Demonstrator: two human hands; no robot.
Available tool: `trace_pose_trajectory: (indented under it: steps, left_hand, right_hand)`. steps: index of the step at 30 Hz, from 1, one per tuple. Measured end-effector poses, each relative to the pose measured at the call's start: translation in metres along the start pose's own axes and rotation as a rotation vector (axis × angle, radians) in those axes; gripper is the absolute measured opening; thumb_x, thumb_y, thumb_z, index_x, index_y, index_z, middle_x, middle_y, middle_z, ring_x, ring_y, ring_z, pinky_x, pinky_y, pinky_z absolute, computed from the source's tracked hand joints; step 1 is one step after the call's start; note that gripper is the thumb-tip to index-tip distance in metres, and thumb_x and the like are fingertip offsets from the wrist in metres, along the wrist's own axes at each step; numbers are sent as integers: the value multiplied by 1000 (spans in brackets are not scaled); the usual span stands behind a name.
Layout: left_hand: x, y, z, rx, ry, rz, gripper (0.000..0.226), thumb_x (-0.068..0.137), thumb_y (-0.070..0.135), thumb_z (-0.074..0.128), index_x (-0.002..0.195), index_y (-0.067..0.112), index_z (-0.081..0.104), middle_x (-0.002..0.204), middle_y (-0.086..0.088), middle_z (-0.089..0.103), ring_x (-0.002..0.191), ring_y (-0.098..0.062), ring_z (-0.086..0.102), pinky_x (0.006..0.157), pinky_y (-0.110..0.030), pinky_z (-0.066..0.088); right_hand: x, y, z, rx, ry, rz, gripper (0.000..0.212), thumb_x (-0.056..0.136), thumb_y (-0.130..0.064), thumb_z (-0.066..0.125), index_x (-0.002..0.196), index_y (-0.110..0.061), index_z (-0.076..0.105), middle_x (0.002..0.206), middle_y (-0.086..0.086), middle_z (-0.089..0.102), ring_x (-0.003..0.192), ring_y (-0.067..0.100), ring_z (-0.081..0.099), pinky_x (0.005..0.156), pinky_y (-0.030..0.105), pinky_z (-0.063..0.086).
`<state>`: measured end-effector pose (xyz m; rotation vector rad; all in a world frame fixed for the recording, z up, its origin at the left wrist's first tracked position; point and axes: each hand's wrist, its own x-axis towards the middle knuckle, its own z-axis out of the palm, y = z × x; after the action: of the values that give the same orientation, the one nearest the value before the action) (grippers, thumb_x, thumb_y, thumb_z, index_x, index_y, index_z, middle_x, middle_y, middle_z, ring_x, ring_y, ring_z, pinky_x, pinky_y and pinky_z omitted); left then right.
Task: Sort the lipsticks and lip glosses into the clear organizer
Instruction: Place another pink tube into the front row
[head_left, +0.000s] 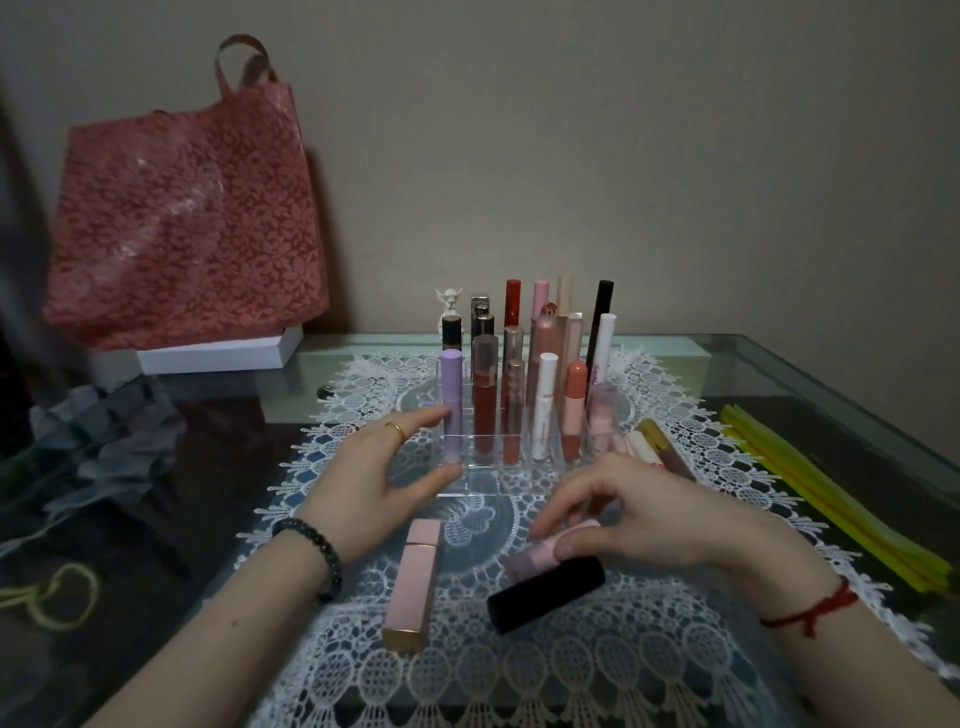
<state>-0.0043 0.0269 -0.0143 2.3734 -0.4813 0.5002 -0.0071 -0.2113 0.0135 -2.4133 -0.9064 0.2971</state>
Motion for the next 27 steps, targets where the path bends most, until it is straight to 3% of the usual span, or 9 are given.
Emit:
trace_pose_trajectory:
  steps: [7,14,17,21,24,27]
  left_hand:
    - [0,-5,2,-7,-15,-18,68,63,66,46,124,37,46,121,22,49,112,2,45,98,-22,35]
    - [1,-4,1,-20,11,-3,64,63,66,45,120,38,47,116,23,49,106,3,47,94,-19,35]
    - [1,-2,0,-40,40,4,60,62,67,43,115,40,48,109,25,51,99,9,48,88,-10,34]
    - [0,1,0,-101,82,3,44,63,67,44,102,48,48,99,33,51,97,18,47,79,5,31]
    - [0,3,2,-150,95,21,41,66,61,47,102,44,52,98,27,57,97,15,49,80,4,31]
    - [1,2,5,-156,105,23,30,71,49,56,100,40,55,93,23,61,94,11,52,79,-1,36]
  right_hand:
    - [-1,0,4,9,-53,24,20,74,-45,63,94,-42,66,91,-25,62,89,-6,56,82,25,48]
    - [1,2,12,24,-8,36,23,83,-35,59,106,-39,60,100,-22,57,94,-1,54,88,30,48]
    - [4,-5,12,185,152,-13,21,84,-36,55,104,-38,61,95,-21,58,87,-1,58,74,22,52]
    - [19,-19,11,465,437,-91,27,75,-47,53,99,-35,59,79,-19,63,69,-8,58,59,7,45]
    - [40,-26,15,571,583,-98,21,84,-18,56,98,-34,56,85,-13,63,72,-8,60,61,6,46]
    - [59,-36,23,576,605,-111,27,85,-9,56,93,-34,53,88,-17,60,79,-7,61,68,8,50]
